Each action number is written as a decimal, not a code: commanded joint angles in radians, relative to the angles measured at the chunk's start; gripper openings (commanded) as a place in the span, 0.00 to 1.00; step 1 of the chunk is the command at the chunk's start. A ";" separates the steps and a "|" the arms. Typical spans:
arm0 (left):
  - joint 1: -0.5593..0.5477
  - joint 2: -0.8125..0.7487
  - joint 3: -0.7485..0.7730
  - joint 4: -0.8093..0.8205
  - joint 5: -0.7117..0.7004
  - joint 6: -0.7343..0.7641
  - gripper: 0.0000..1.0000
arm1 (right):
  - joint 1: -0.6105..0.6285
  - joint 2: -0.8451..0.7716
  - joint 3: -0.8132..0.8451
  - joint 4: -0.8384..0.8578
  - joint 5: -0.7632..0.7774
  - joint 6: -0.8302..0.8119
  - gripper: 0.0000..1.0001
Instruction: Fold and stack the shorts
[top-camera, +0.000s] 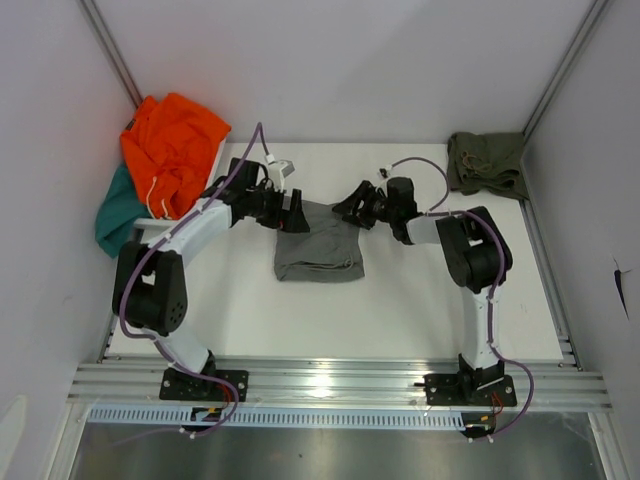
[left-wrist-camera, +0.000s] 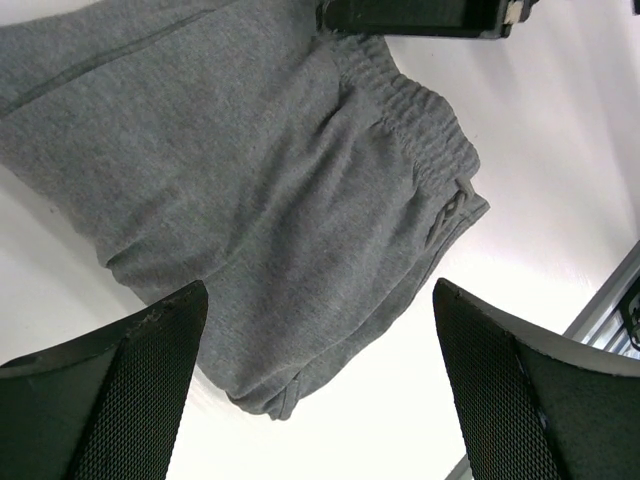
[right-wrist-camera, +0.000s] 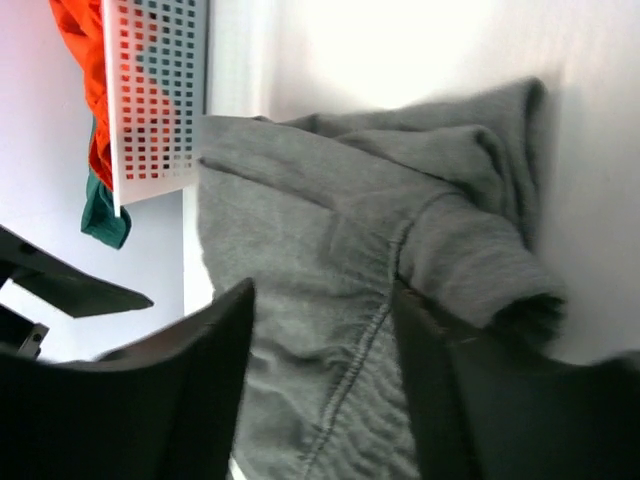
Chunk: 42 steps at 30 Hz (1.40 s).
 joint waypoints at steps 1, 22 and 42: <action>-0.001 -0.061 -0.004 0.042 0.024 0.031 0.95 | -0.004 -0.104 0.053 -0.085 0.034 -0.087 0.65; -0.131 -0.075 -0.050 0.132 -0.094 0.026 0.95 | -0.042 -0.431 -0.317 -0.360 -0.010 -0.252 0.93; -0.277 0.165 0.075 -0.009 -0.646 0.067 0.90 | 0.030 -0.226 -0.335 -0.145 -0.018 -0.071 0.93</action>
